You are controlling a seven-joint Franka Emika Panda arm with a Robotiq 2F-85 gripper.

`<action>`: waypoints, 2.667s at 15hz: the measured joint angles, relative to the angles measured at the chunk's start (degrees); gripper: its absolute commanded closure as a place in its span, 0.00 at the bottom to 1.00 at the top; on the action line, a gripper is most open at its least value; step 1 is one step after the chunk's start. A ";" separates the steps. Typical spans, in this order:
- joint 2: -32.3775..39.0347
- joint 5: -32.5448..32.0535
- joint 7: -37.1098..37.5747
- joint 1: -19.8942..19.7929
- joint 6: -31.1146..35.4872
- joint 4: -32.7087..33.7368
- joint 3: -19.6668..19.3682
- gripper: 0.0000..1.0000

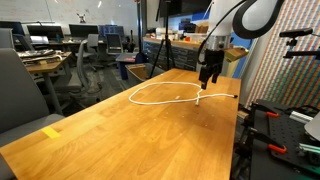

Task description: Tie a knot using the white chord

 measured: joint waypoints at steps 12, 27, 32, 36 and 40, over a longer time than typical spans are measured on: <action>17.33 8.03 4.34 2.39 15.28 5.23 -4.57 0.00; 28.16 16.27 3.00 7.82 4.57 18.00 -6.03 0.82; 28.74 20.34 -2.77 3.45 4.13 18.66 -1.54 0.96; 25.71 17.62 -6.21 6.16 2.97 17.52 -0.15 0.90; 17.00 9.58 -4.48 14.56 -0.36 14.52 -0.08 0.65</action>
